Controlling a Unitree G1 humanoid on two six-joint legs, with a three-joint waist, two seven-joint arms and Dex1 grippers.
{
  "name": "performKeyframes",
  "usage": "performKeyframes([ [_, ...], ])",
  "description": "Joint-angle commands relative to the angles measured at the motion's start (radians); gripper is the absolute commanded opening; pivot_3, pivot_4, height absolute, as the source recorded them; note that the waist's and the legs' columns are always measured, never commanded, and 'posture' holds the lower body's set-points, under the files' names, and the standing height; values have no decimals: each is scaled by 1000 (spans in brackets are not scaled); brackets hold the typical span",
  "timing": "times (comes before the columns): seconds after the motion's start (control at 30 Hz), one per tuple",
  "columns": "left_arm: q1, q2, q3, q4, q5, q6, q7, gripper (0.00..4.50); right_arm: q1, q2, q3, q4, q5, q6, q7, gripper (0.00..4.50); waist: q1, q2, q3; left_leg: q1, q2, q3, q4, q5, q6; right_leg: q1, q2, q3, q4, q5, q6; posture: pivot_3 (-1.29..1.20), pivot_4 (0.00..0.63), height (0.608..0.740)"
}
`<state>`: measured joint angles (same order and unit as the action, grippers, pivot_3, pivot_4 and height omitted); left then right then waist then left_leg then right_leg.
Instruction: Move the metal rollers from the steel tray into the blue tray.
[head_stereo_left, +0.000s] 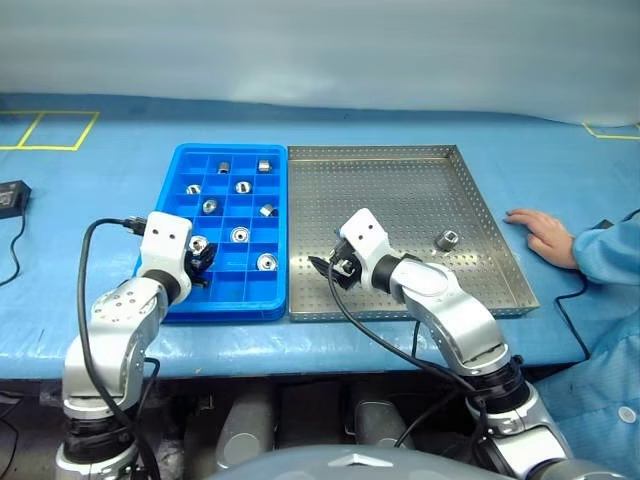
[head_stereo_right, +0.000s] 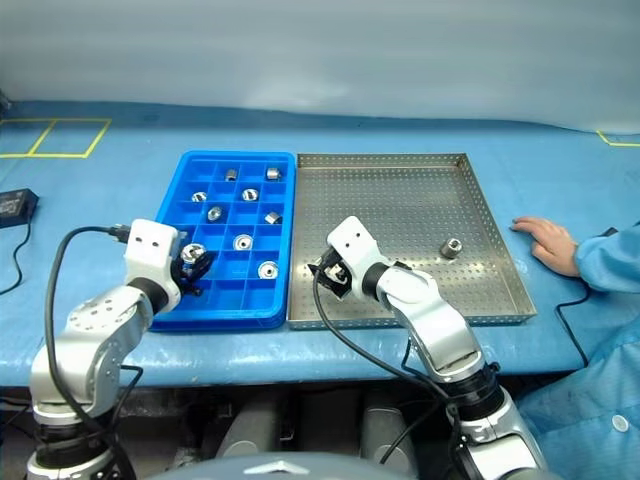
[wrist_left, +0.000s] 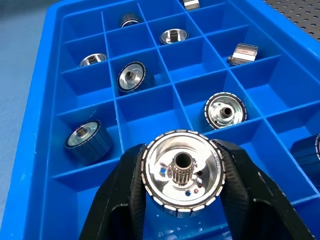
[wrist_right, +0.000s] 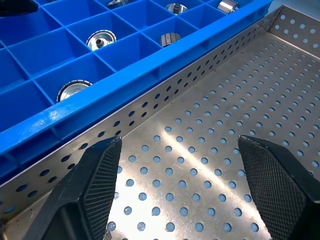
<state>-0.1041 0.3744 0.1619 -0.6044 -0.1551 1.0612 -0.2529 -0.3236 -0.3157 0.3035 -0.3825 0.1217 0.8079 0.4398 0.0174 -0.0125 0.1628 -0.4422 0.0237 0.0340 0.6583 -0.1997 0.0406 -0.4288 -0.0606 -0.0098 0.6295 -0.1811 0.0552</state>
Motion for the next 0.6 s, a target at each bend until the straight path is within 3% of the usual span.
performKeyframes([
  [0.03, -33, 3, -18, 13, 9, -28, 16, 1706, -17, -9, -13, -22, -8, -26, -1, 3901, 0, 0, 0, 0, 0, 0, 0, 0, 0, 0, 0, 0, 0, 0, 0, 50, 150, 740],
  [0.3, -48, 3, -28, 24, 18, -33, 50, 4341, -11, 9, -77, -45, 9, -5, -35, 3901, -4, 0, 0, 0, 0, 1, -1, 0, 0, 0, 0, 0, 0, 0, 0, 24, 150, 740],
  [0.5, -79, -57, -37, -17, -92, -129, -38, 4341, -11, -8, -102, -30, -36, 41, -99, 3901, -3, 0, 0, 0, 0, 1, 0, 0, 0, 0, 0, 0, -1, 0, 0, 10, 150, 740],
  [0.6, -70, -64, -108, -47, -173, -196, -153, 4341, -29, -2, -142, 7, -87, 94, -185, 3901, -5, 0, 0, -2, 0, 1, 0, 0, 0, -1, -1, 0, -1, 3, -5, -3, 150, 740],
])
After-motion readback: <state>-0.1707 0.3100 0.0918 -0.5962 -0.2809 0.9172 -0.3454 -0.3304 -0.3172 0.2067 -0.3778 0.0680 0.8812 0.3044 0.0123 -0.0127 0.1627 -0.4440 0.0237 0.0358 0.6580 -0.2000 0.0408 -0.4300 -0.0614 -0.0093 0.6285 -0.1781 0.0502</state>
